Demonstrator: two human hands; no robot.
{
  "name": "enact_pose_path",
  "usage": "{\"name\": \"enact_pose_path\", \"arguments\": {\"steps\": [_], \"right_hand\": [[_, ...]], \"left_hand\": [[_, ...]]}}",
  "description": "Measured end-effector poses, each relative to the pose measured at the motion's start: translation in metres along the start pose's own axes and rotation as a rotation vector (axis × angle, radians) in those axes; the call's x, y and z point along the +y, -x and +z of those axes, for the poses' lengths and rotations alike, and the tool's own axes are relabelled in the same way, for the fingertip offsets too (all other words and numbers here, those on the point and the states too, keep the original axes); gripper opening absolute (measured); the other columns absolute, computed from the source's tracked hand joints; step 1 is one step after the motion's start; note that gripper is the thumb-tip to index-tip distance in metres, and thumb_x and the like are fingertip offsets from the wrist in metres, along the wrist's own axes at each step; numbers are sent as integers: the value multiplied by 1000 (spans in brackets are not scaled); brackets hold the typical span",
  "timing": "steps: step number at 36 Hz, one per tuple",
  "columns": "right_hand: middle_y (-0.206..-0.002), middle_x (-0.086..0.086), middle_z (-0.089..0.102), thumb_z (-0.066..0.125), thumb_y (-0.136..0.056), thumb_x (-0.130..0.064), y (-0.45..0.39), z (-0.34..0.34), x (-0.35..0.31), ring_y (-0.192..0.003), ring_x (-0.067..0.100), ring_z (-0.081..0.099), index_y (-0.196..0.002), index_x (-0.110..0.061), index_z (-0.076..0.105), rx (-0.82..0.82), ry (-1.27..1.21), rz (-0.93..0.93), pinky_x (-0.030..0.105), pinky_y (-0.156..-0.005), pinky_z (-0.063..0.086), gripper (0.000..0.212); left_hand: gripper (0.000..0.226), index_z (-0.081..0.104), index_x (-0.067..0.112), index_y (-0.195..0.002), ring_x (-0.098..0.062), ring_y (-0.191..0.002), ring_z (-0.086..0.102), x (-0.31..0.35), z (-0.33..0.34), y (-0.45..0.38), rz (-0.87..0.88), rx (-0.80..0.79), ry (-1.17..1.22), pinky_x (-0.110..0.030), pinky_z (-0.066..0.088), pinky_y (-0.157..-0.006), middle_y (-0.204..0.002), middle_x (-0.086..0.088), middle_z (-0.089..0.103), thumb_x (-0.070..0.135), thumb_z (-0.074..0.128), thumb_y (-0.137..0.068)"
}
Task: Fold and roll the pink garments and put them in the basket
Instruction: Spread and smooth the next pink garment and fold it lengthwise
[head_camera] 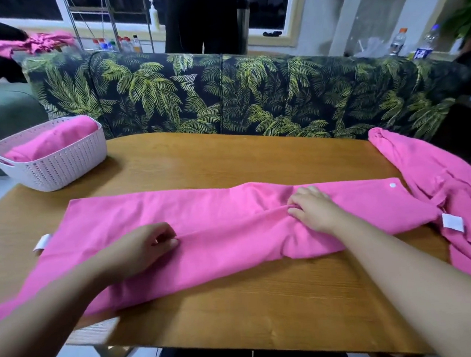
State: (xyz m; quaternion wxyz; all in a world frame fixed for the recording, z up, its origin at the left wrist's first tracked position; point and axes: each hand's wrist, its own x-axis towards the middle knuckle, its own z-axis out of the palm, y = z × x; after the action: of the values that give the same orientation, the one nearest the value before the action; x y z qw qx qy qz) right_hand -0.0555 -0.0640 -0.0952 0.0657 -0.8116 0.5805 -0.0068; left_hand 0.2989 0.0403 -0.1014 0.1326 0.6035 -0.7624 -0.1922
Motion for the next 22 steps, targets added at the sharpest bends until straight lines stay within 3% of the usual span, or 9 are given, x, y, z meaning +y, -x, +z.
{"name": "enact_pose_path", "arguments": {"steps": [4, 8, 11, 16, 22], "right_hand": [[-111, 2, 58, 35, -103, -27, 4, -11, 4, -107, 21, 51, -101, -18, 51, 59, -156, -15, 35, -92, 38, 19], [-101, 8, 64, 29, -104, -34, -4, -26, 13, -94, 29, 58, -97, -21, 45, 110, -170, 25, 40, -81, 45, 21], [-104, 14, 64, 29, -104, -35, -20, -31, 15, -94, 33, 58, -107, -19, 49, 166, -95, 86, 39, -76, 43, 26], [-106, 11, 66, 27, -105, -32, -48, -21, 11, -97, 31, 59, -109, -16, 51, 194, 37, 173, 38, -81, 40, 29], [-110, 2, 67, 35, -102, -36, -69, 7, 13, -108, 24, 59, -107, -17, 56, 192, 186, 217, 36, -87, 38, 28]], "left_hand": [[19, 54, 44, -88, -4, -61, 48, 16, -38, -8, 40, 20, 163, -23, 42, -64, -71, 13, 60, 27, 51, -97], [21, 57, 36, -74, -4, -57, 49, 36, -81, -34, 70, 113, 40, -24, 42, -61, -65, 7, 60, 28, 56, -94], [8, 61, 32, -84, -12, -68, 58, 35, -97, -67, 65, 187, -134, -28, 44, -67, -73, 6, 63, 34, 59, -91], [21, 63, 25, -99, -27, -86, 62, -2, -63, -123, -88, 202, -380, -29, 40, -65, -93, -3, 67, 44, 54, -94], [16, 56, 27, -89, -28, -86, 62, -51, -7, -143, -201, 127, -194, -38, 50, -79, -97, -7, 69, 43, 59, -90]]}}
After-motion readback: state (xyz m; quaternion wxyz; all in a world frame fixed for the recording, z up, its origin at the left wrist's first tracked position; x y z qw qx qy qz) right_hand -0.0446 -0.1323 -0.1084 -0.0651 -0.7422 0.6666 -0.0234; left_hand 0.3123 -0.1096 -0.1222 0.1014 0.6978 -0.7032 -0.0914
